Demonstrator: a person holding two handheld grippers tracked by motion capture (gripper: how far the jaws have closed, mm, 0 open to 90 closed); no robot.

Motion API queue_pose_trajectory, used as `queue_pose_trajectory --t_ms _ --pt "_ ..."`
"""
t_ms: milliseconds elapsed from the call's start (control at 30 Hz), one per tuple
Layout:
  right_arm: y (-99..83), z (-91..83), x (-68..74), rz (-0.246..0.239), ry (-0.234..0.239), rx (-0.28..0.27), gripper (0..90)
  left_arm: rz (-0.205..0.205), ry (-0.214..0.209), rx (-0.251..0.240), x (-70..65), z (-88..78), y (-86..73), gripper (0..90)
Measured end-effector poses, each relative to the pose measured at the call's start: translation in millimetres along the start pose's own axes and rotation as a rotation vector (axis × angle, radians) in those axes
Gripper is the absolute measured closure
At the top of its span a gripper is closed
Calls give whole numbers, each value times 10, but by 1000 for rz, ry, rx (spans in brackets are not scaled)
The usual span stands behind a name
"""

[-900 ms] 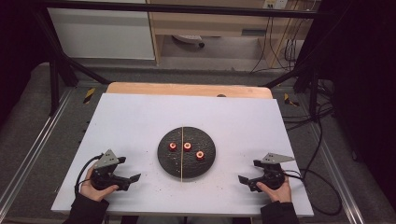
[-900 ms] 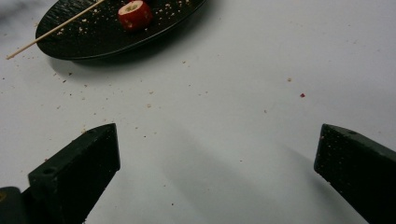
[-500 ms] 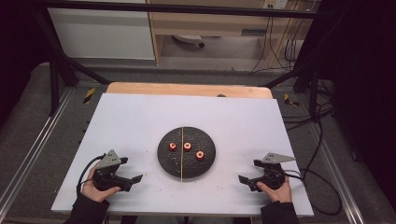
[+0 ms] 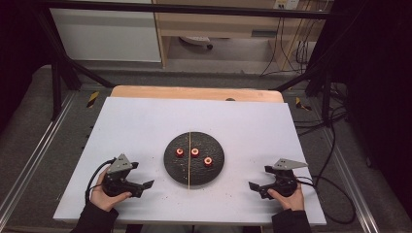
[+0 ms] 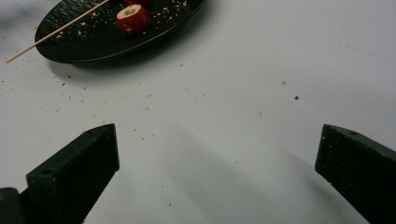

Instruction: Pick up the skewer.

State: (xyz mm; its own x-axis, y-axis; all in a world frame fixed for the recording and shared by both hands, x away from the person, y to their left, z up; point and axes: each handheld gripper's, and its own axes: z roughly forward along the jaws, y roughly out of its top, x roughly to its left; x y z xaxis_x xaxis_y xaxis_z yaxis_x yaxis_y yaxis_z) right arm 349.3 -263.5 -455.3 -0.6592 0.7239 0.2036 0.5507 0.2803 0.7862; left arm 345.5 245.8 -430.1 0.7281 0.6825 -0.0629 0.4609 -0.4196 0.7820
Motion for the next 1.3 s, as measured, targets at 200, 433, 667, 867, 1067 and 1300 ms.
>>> queue_pose_trajectory --t_ms 200,433,667,867,1067,1300 --pt "1 4 -3 0 -1 4 8 -7 4 7 -69 45 121 127" --pt "2 12 -6 -2 -2 10 9 -7 7 26 -178 128 272 257" --pt "4 18 -7 -3 -5 16 11 -19 -10 33 -295 250 452 442" --pt "5 14 -4 2 -5 13 12 -20 -33 44 -435 404 597 597" --pt "3 17 -6 -1 -7 18 12 -16 -62 68 -564 571 681 729" --pt "3 17 -5 -2 -7 18 12 -5 -91 87 -677 726 732 877"
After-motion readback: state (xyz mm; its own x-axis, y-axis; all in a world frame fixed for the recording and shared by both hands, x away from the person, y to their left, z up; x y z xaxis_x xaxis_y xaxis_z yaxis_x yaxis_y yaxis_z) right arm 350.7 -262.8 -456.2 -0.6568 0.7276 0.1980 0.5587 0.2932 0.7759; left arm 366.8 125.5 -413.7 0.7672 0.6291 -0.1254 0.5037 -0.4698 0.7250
